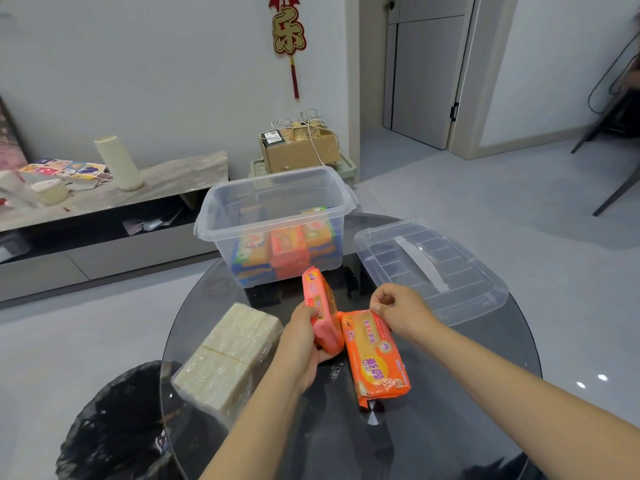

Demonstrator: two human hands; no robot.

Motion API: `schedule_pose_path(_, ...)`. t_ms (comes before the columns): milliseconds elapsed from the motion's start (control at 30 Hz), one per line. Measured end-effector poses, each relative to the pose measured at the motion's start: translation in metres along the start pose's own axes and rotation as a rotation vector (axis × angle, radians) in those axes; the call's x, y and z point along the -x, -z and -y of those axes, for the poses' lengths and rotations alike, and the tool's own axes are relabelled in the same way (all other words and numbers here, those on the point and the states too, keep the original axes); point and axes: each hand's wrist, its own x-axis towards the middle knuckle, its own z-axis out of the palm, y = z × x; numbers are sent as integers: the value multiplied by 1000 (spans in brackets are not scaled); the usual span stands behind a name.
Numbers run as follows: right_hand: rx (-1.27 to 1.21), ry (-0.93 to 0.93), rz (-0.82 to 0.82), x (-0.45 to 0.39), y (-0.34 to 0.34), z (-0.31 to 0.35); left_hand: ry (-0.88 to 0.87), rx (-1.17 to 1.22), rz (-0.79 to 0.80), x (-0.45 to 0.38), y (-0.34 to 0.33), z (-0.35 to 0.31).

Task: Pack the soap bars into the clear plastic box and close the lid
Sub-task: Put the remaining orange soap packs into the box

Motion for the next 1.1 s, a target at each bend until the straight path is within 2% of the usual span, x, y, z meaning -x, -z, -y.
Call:
schedule_pose_path(133,-149,-25,-7,5,-11,0,30,73,52,1,2,1)
schedule_pose_path(300,-281,33,-57,7,-12,9,22,172,73,-1,6,-2)
schedule_pose_path(467,-653,31,-82,2,12,28,52,297,166,-6,12,-2)
schedule_pose_path(567,-775,50,-128,1,14,38,76,336,256,-7,8,4)
schedule_pose_path(767,-776,46,-351,5,3,41,12,169,417,1,-6,13)
schedule_pose_path(933,-720,44,-389,7,-3,42,-37,156,440,3,-10,12)
schedule_pose_path(1100,-690,45,-379,6,-3,41,-92,-74,397,5,-12,8)
